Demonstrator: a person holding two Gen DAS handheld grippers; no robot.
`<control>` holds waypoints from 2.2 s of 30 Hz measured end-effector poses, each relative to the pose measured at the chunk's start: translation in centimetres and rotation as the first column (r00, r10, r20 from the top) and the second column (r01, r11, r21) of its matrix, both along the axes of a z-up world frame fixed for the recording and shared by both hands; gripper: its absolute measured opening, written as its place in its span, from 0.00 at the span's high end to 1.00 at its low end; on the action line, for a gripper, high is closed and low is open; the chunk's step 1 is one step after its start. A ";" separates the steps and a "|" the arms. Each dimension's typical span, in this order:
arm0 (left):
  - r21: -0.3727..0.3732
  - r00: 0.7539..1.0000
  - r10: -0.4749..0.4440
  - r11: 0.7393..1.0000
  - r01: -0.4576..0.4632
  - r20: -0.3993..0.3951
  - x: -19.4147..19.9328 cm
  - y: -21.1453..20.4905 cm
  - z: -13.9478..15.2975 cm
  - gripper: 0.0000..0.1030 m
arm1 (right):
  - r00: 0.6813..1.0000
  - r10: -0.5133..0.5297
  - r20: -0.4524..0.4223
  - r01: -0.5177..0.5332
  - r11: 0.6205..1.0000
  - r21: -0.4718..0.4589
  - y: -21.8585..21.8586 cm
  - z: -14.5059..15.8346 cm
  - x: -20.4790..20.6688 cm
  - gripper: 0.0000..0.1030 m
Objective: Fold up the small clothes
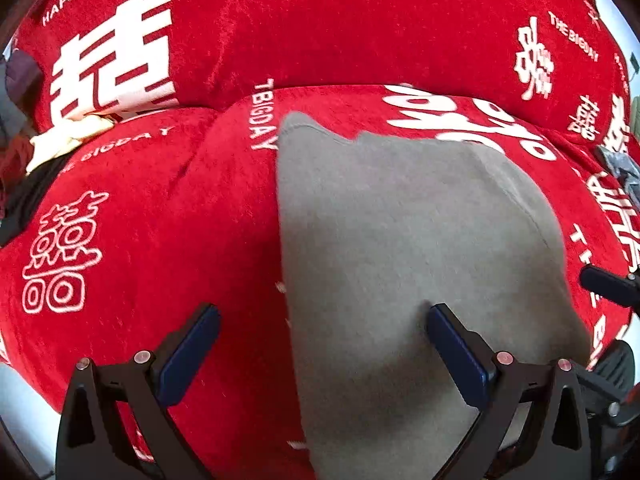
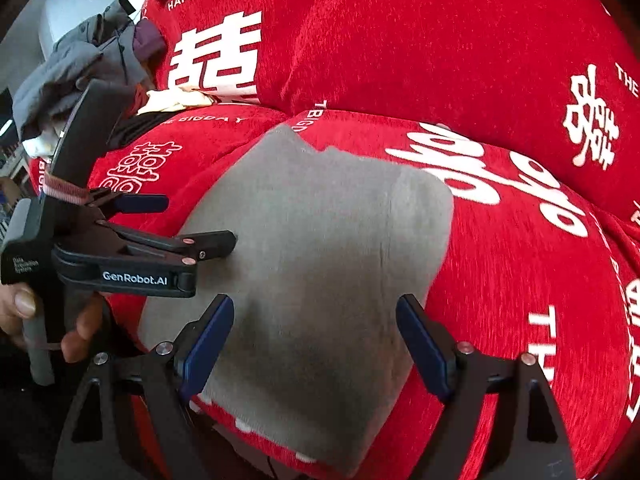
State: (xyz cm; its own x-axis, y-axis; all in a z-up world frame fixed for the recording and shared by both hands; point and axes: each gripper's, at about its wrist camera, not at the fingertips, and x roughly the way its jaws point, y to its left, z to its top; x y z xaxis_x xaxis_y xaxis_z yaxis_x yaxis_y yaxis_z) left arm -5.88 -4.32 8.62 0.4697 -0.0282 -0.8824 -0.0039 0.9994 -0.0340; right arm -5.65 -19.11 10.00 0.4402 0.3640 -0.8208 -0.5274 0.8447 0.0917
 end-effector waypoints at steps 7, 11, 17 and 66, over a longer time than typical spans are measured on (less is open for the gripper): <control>-0.008 1.000 0.012 1.000 -0.013 -0.023 1.5 0.8 -0.8 0.00 | 0.998 0.011 -0.069 -0.012 1.000 -0.016 1.0 -2.2 3.2 0.17; -0.019 0.999 0.003 1.000 -0.003 -0.034 2.0 0.9 -1.1 0.00 | 0.996 -0.004 -0.088 0.002 1.000 -0.026 0.6 -3.0 4.1 0.16; -0.056 0.997 0.071 0.996 -0.071 -0.015 3.5 2.8 0.7 0.00 | 0.994 -0.105 0.018 0.106 0.994 -0.041 -0.7 1.3 4.4 0.16; 0.072 0.987 0.146 0.987 -0.142 -0.066 7.1 3.8 -0.7 0.00 | 0.985 -0.132 -0.107 0.108 0.973 -0.203 3.5 -2.9 8.2 0.16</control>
State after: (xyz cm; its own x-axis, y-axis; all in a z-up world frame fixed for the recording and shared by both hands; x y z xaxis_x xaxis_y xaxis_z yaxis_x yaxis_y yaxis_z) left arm 1.25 -0.54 7.94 0.4008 0.0956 -0.9112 -0.1479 0.9882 0.0386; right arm 2.56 -15.57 7.13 0.3659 0.1412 -0.9199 -0.4162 0.9089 -0.0261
